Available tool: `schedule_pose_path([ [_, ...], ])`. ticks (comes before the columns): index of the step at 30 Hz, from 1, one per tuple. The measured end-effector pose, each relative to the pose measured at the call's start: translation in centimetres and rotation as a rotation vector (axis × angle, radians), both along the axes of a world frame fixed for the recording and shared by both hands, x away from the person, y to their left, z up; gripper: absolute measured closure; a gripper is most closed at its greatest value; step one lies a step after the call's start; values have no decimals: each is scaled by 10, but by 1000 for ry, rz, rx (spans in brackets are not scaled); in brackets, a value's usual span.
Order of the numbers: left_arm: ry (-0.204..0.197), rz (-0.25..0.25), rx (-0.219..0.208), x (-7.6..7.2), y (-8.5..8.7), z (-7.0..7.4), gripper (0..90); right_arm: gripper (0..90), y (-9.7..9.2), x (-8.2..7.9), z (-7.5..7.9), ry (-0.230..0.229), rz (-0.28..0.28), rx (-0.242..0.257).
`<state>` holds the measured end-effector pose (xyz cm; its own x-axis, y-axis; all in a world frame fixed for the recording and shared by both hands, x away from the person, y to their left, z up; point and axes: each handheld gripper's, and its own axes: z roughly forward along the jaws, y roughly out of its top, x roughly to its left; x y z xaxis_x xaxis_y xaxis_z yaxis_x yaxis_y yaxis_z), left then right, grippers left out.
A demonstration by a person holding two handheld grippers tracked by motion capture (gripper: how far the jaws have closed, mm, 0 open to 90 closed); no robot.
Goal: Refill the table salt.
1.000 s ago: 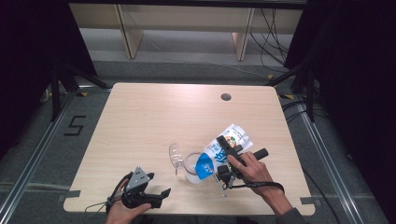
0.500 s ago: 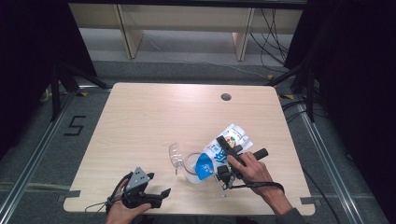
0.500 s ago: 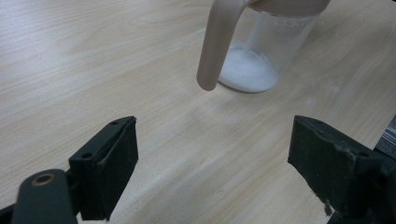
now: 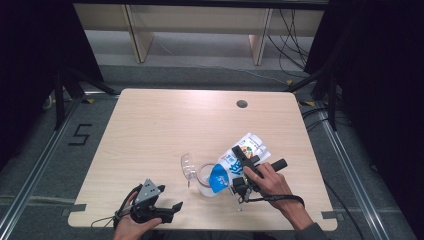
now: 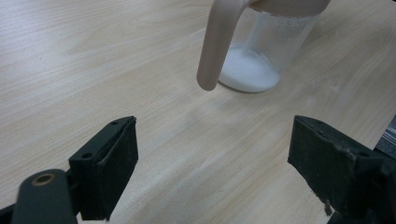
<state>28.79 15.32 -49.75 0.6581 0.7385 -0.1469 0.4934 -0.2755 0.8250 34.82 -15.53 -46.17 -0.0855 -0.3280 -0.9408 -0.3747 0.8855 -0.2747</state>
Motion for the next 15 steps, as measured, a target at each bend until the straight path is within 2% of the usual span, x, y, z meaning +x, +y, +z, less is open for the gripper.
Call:
schedule_pose_path([
  [7,0,3,-8,0,0,0,154,604,0,1,0,-7,16,5],
  [9,-1,5,-3,0,0,0,154,605,-1,-1,-3,9,-11,34],
  [13,-1,3,-8,0,0,0,153,606,0,-1,-3,7,-8,32],
  [14,-2,-6,9,0,1,1,153,606,0,-1,-3,7,-6,30],
  [15,-1,-4,6,0,1,1,154,606,0,-1,-3,7,-6,31],
])
